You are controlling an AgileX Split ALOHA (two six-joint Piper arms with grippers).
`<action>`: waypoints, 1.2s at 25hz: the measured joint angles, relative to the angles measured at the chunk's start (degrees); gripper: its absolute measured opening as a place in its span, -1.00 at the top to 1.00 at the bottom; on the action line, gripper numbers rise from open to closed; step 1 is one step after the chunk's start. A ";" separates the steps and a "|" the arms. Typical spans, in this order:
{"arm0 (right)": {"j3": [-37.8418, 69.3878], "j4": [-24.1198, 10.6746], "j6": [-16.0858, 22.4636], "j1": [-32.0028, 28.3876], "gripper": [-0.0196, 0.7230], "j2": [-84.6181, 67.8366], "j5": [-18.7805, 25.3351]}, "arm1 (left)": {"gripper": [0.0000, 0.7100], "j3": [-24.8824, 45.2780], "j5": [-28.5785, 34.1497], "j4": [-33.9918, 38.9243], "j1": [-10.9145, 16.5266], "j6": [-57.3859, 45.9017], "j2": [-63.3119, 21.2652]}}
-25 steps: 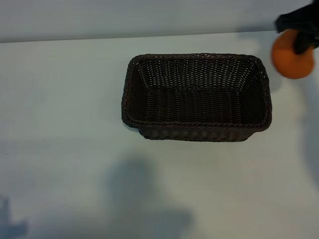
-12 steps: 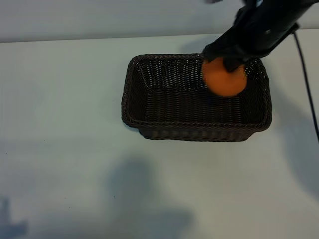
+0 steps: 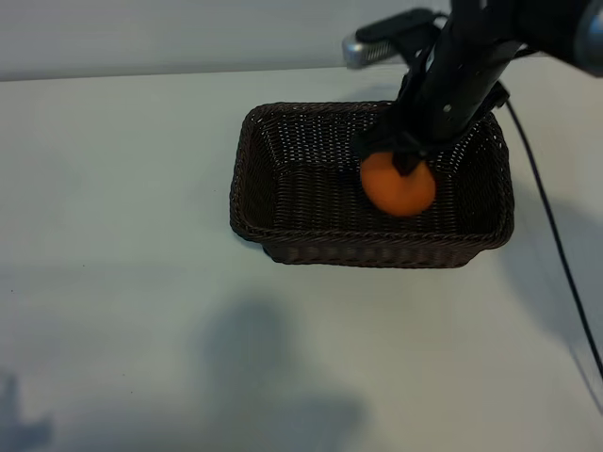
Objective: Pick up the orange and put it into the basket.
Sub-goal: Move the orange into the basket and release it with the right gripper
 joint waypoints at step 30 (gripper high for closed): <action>0.00 -0.04 0.00 0.00 0.71 3.96 -3.70 | -0.67 0.00 0.00 0.00 0.00 0.00 0.00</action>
